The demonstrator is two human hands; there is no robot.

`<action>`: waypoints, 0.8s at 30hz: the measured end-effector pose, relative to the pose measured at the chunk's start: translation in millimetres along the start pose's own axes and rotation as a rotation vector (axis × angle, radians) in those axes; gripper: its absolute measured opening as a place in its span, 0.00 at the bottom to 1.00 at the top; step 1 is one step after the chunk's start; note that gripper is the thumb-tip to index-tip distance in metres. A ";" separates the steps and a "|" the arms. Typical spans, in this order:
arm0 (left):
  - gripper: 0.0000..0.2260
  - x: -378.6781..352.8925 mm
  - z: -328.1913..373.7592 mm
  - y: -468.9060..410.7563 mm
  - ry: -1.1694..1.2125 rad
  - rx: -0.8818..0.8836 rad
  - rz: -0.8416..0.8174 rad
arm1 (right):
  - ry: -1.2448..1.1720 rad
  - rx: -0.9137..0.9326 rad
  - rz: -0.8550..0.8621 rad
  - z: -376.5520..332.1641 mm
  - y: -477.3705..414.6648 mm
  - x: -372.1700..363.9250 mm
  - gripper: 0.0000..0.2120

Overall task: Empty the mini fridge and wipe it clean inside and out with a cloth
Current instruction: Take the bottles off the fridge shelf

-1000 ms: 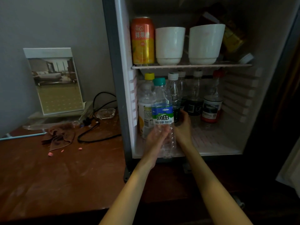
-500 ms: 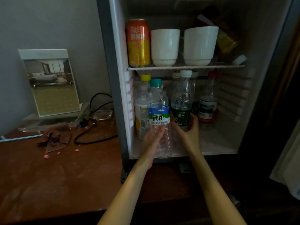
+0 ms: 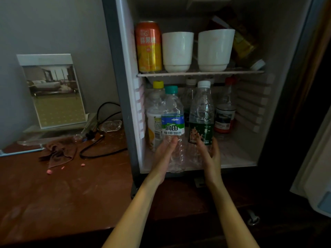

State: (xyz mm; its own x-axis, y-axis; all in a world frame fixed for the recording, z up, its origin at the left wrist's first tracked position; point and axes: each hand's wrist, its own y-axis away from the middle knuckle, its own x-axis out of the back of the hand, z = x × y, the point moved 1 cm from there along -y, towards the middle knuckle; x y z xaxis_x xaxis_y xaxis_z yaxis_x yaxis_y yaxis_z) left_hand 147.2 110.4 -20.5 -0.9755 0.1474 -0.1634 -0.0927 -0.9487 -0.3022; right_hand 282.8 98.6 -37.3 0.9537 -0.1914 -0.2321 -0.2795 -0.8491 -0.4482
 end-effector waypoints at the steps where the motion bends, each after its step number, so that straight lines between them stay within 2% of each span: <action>1: 0.30 0.0 -0.5 -0.2 -0.009 0.006 0.000 | 0.002 0.005 -0.002 -0.5 0.8 0.0 0.33; 4: 0.29 -0.2 -0.8 -0.5 -0.026 0.027 -0.019 | 0.002 -0.002 -0.010 -1.5 2.2 -0.4 0.28; 7: 0.15 -0.7 -0.6 0.8 -0.041 0.053 -0.039 | 0.012 -0.002 -0.003 -2.0 2.6 1.2 0.27; 8: 0.13 -1.3 -0.2 1.9 -0.042 0.063 -0.050 | 0.015 0.002 -0.004 -1.7 2.3 1.8 0.28; 11: 0.16 -2.1 0.6 4.7 -0.037 0.066 -0.064 | 0.010 0.019 -0.018 0.1 1.6 3.6 0.30; 15: 0.18 -4.9 2.8 8.0 -0.016 0.069 -0.029 | 0.016 0.033 -0.023 -2.7 2.8 3.5 0.24; 17: 0.18 -5.2 4.5 9.0 -0.032 0.069 -0.018 | 0.010 0.014 -0.022 -5.1 3.8 2.5 0.24; 24: 0.20 4.0 14.9 25.6 -0.054 0.130 -0.078 | -0.051 -0.040 -0.070 -6.3 14.9 2.3 0.38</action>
State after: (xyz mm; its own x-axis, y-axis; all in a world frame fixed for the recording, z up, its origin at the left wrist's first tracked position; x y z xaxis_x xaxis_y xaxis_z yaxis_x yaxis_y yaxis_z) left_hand 138.0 82.5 -14.9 -0.9733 0.2099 -0.0925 -0.1900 -0.9637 -0.1876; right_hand 281.5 82.4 -39.1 0.9635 -0.1065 -0.2456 -0.2068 -0.8787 -0.4302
